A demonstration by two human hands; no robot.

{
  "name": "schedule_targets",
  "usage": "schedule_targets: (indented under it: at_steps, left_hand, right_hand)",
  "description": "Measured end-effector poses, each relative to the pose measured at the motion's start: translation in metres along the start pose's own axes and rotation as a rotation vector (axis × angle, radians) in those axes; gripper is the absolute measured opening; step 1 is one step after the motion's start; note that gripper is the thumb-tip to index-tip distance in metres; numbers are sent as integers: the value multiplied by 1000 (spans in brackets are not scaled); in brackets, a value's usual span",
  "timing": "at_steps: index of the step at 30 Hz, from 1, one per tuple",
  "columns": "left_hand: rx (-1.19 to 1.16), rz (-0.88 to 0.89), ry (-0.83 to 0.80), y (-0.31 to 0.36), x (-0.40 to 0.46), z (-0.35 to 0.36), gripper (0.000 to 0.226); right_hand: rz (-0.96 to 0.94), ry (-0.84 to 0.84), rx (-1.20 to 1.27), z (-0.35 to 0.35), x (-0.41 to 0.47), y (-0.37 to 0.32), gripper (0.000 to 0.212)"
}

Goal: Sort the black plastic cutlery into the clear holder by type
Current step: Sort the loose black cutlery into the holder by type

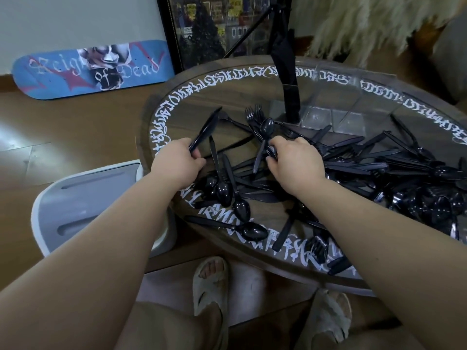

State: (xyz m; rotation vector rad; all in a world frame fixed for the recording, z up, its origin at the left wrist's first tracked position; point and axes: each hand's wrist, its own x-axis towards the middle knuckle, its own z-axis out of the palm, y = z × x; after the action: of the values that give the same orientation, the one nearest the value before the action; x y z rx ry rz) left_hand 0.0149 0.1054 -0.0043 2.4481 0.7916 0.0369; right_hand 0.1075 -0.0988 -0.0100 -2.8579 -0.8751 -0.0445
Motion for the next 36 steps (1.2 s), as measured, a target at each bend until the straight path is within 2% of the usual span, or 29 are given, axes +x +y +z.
schedule_targets:
  at_steps: [6, 10, 14, 18, 22, 26, 32, 36]
  left_hand:
    - [-182, 7, 142, 1, -3, -11, 5]
    - [-206, -22, 106, -1, -8, -11, 5]
    - [-199, -51, 70, -2, -12, -8, 3]
    - [-201, -42, 59, -5, -14, -9, 6]
    - [-186, -26, 40, -5, -14, -7, 8]
    - [-177, -19, 11, -4, -16, -6, 8]
    - [-186, 3, -5, -4, -18, -9, 8]
    - [-200, 32, -54, 0, -20, -7, 8]
  right_hand:
    - [7, 26, 26, 1, -4, 3, 36]
    - [-181, 123, 123, 1, -7, -3, 31]
    - [-271, -39, 78, 0, -3, -11, 31]
    - [-313, -77, 114, -3, -4, -11, 27]
    - [-309, -149, 83, -5, -10, -6, 37]
    - [-217, -120, -24, -5, -5, -6, 44]
    - [-164, 69, 96, -8, -12, 2, 25]
    - [-185, -25, 117, -14, -23, 20, 21]
